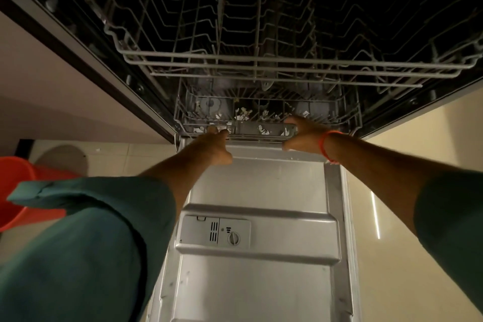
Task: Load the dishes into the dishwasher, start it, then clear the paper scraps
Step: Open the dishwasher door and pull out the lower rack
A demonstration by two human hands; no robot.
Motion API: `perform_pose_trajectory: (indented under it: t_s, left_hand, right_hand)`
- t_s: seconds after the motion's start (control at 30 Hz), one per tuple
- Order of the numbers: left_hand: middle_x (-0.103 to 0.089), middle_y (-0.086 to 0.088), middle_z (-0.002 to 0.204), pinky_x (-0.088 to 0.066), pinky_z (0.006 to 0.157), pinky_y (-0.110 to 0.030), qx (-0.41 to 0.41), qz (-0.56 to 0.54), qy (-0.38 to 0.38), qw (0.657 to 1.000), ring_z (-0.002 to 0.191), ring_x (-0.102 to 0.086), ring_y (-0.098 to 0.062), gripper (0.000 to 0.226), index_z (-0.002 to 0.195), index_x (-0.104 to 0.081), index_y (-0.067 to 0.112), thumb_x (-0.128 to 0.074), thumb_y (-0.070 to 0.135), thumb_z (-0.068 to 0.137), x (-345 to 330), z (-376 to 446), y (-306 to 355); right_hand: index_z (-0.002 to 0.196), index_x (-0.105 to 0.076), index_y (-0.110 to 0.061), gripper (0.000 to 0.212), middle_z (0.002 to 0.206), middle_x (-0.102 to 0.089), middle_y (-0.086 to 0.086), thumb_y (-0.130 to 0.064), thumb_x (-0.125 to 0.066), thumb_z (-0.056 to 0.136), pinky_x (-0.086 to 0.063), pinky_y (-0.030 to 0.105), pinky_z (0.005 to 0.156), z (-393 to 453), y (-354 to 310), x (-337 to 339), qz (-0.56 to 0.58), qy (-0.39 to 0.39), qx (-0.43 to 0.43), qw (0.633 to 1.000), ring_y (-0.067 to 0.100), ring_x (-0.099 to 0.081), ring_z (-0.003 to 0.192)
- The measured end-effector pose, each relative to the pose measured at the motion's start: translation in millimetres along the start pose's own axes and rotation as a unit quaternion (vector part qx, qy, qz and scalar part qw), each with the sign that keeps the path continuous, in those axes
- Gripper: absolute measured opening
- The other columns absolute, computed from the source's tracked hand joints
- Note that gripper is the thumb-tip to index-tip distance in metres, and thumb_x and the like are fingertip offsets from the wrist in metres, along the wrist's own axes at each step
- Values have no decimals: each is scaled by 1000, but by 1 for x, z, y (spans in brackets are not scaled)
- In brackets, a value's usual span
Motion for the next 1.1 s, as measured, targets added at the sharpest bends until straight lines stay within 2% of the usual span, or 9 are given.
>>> perform_pose_trajectory:
  t_s: [0.1, 0.2, 0.4, 0.57, 0.7, 0.77, 0.9, 1.03, 1.1]
  left_hand:
    - [-2, -10, 168, -40, 114, -51, 15, -12, -37, 999, 148, -27, -40, 100, 161, -9, 31, -74, 27, 85, -21, -11, -3]
    - [9, -2, 169, -34, 117, -56, 28, -19, -74, 997, 152, -16, -39, 108, 160, 0, 35, -75, 27, 84, -49, -28, -14]
    - [5, 1, 169, -37, 115, -53, 17, -38, -91, 995, 149, -24, -37, 109, 160, 1, 38, -74, 24, 82, -90, -63, -27]
    - [7, -2, 169, -35, 116, -52, 21, -42, -118, 992, 151, -22, -34, 103, 160, 0, 38, -70, 21, 86, -119, -92, -32]
    - [6, -2, 169, -35, 116, -53, 29, -33, -134, 990, 153, -16, -37, 108, 159, 2, 41, -73, 24, 83, -146, -117, -39]
    - [5, -1, 169, -38, 115, -52, 29, -34, -153, 987, 151, -22, -35, 109, 159, 2, 42, -73, 24, 82, -162, -131, -40]
    - [11, 0, 169, -34, 118, -50, 34, -22, -207, 977, 154, -15, -33, 103, 159, 5, 42, -66, 23, 87, -186, -167, -44]
    - [13, -2, 169, -29, 120, -50, 39, -6, -224, 974, 155, -8, -33, 99, 159, 8, 39, -61, 20, 90, -211, -203, -46]
    - [15, -2, 169, -26, 122, -51, 34, 0, -243, 969, 156, -3, -32, 98, 158, 10, 41, -58, 19, 91, -225, -220, -47]
  right_hand:
    - [154, -30, -23, 77, 150, -45, 13, -23, -69, 87, -45, 37, 105, -10, -3, -14, -134, 52, 29, 989, 33, -50, 131]
    - [149, -33, -20, 61, 144, -49, 15, -32, -58, 95, -48, 44, 104, -24, 0, -36, -181, 73, 44, 980, 36, -53, 127]
    - [128, -50, -21, 32, 122, -62, 11, -37, -41, 102, -53, 40, 88, -51, 2, -64, -190, 78, 65, 976, 33, -61, 108]
    - [111, -57, -23, 26, 106, -68, 7, -34, -35, 103, -50, 35, 75, -79, 16, -93, -165, 74, 43, 982, 28, -62, 92]
    - [103, -59, -27, 25, 100, -69, 6, -30, -35, 101, -54, 38, 77, -103, 30, -119, -133, 70, 14, 988, 28, -62, 89]
    - [100, -59, -29, 24, 98, -69, 5, -31, -35, 98, -56, 38, 77, -118, 37, -133, -126, 65, 0, 990, 28, -63, 86]
    - [100, -64, -28, 24, 100, -70, 5, -28, -41, 95, -55, 38, 81, -151, 47, -161, -113, 41, -16, 993, 29, -65, 92]
    - [107, -64, -27, 22, 102, -68, 4, -28, -45, 95, -53, 33, 80, -185, 56, -190, -111, 43, -15, 993, 26, -63, 101]
    - [117, -63, -29, 25, 113, -65, 1, -32, -48, 96, -51, 32, 89, -202, 62, -206, -112, 31, -26, 993, 22, -58, 113]
Point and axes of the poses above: each hand's wrist, its own z-axis towards the middle knuckle, its own x-axis out of the back of the hand, y = z × x, the point moved 10 cm from there along z, towards the middle knuckle
